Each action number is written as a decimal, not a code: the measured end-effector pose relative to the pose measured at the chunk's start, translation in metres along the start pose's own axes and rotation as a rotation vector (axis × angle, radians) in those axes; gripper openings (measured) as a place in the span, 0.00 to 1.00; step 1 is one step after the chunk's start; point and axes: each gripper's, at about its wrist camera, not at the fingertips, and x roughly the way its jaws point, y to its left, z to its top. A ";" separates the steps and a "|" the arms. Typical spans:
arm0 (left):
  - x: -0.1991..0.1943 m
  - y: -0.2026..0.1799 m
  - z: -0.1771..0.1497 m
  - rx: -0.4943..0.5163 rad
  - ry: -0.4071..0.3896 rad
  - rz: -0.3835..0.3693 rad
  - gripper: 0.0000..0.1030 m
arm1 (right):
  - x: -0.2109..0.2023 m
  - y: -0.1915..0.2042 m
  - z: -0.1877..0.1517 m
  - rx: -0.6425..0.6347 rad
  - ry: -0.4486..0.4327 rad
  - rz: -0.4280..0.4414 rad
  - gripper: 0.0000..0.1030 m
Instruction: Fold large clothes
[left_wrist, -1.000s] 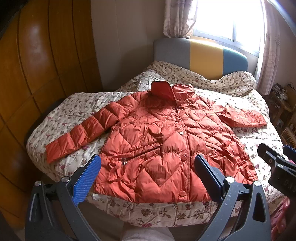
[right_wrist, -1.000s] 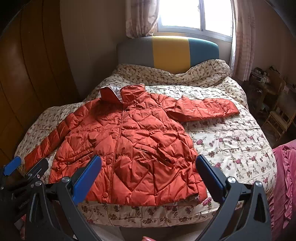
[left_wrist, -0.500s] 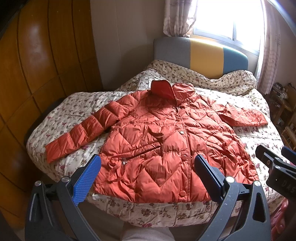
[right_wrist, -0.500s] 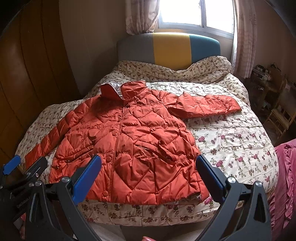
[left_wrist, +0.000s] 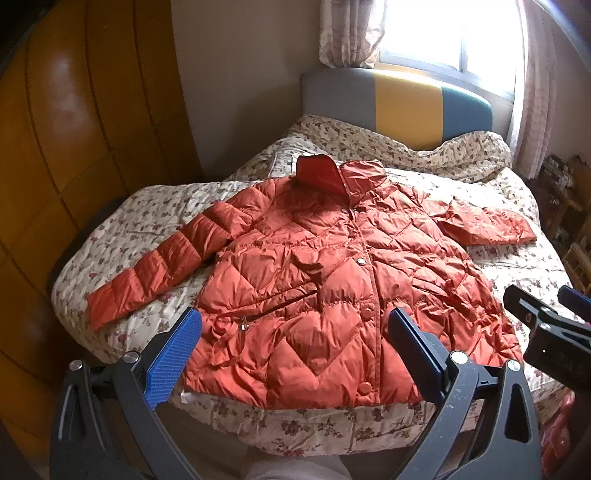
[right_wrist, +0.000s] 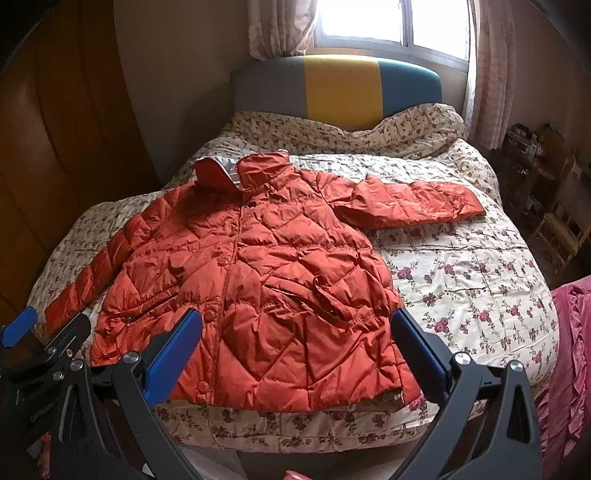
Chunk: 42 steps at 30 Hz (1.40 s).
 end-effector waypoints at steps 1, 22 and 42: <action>0.001 -0.002 0.000 0.005 0.001 0.001 0.97 | 0.003 -0.001 0.002 0.002 0.008 0.000 0.98; 0.094 -0.006 0.023 -0.052 0.137 -0.158 0.97 | 0.087 -0.023 0.029 -0.020 0.035 0.030 0.98; 0.271 0.012 0.165 -0.172 0.192 -0.160 0.97 | 0.224 -0.030 0.075 0.011 0.110 0.103 0.98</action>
